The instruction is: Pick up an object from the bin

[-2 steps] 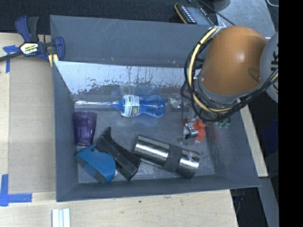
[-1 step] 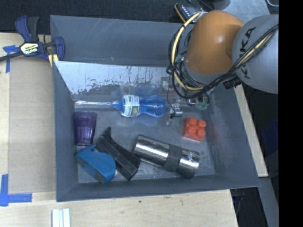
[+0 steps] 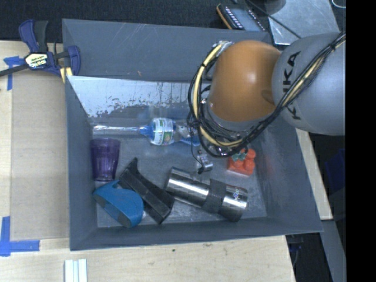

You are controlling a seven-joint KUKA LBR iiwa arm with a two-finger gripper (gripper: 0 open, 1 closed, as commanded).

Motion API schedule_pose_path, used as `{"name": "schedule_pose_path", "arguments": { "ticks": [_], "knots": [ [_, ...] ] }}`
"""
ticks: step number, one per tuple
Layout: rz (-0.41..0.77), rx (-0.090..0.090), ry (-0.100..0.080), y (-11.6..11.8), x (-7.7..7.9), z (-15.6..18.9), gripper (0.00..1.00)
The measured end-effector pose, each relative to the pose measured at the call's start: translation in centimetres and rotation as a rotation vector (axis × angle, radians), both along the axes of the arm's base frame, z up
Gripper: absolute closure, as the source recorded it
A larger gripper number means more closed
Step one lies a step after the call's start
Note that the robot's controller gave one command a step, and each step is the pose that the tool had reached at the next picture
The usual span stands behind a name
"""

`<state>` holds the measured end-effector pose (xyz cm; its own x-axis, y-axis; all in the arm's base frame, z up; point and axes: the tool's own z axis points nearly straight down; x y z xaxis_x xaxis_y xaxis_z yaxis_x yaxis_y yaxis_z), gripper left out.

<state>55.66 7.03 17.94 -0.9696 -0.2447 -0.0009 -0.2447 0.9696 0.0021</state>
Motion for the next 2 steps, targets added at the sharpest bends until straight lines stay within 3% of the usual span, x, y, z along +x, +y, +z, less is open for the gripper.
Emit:
{"name": "schedule_pose_path", "arguments": {
  "ticks": [1,2],
  "knots": [
    [-0.281,0.001,-0.009,0.0,3.6,-5.7,0.0],
    [0.032,0.0,-0.005,3.9,6.0,-5.6,0.0]
  ]
}}
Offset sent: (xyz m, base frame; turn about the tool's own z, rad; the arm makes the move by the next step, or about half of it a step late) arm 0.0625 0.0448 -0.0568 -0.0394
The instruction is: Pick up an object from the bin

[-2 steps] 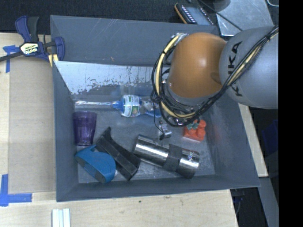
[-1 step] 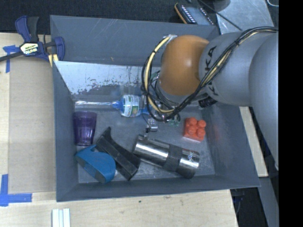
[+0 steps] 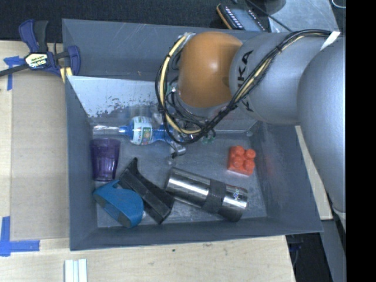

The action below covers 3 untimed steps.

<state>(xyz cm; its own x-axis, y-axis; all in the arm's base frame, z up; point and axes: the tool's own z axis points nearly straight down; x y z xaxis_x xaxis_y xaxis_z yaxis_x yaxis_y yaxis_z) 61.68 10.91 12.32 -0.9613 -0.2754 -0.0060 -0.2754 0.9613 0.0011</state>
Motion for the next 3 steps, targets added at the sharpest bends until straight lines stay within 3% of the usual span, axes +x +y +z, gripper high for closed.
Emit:
{"name": "schedule_pose_path", "arguments": {
  "ticks": [1,2,3],
  "knots": [
    [-0.335,0.004,-0.01,-8.4,0.5,-1.3,0.0],
    [-0.377,0.002,0.0,-5.3,0.8,-4.2,1.0],
    [-0.377,0.002,0.0,-5.3,0.8,-4.2,1.0]
  ]
}}
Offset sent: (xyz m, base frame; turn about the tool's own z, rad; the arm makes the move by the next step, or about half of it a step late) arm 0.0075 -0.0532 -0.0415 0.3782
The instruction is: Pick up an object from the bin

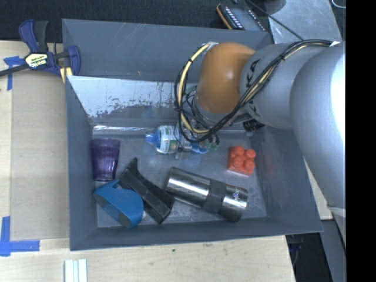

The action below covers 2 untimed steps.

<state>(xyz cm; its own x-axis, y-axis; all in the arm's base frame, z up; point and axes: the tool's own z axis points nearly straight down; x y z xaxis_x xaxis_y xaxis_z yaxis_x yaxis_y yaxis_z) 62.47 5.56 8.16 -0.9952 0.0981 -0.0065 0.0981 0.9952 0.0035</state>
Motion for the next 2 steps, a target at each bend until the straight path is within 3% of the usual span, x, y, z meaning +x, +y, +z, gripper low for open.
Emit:
{"name": "schedule_pose_path", "arguments": {
  "ticks": [1,2],
  "knots": [
    [0.002,0.001,-0.006,0.0,-1.8,10.0,1.0],
    [0.002,-0.001,0.002,-0.8,-1.4,5.8,1.0]
  ]
}}
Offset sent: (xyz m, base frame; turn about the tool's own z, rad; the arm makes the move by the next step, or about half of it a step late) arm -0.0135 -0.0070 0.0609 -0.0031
